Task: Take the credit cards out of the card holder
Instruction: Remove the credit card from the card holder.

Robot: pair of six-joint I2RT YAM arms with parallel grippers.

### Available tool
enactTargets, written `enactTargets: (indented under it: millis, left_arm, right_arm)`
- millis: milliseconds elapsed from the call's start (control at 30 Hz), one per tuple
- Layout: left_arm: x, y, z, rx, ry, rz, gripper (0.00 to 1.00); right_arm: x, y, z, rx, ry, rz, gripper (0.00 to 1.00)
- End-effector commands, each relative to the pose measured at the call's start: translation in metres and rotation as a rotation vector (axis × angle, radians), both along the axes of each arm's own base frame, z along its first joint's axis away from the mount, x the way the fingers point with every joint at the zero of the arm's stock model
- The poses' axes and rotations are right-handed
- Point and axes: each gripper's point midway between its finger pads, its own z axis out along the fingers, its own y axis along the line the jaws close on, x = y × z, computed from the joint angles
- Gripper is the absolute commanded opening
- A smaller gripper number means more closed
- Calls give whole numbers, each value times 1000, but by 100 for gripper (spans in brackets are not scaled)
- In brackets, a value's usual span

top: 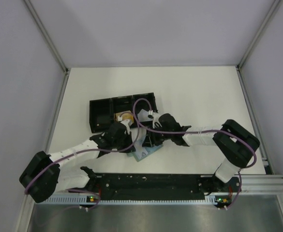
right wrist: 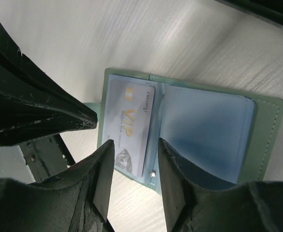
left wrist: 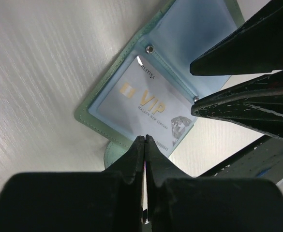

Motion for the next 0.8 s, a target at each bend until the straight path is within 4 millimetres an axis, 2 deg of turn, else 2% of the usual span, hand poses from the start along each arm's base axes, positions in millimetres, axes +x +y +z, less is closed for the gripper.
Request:
enactTargets:
  millis: [0,233,467,567,700,767]
  left_arm:
    - [2,-4,-6,-5,-10,-18,2]
    - [-9,6,-25,46,42,-20,0]
    - [-14,9,-35,67,67,-29,0]
    - [-14,10,-36,69,68,-27,0]
    - [-15,12,-36,75,66,-24,0]
    - [-16,13,-37,78,66,-22,0]
  right_arm:
    - [6,6,-1,48,22,-5,41]
    - [-1,12,-11,66,74,29,37]
    - [-6,18,-10,106,106,64,22]
    - [-7,19,-11,112,116,65,21]
    - [-4,17,-9,134,123,58,3]
    - [-2,14,-8,152,130,52,0]
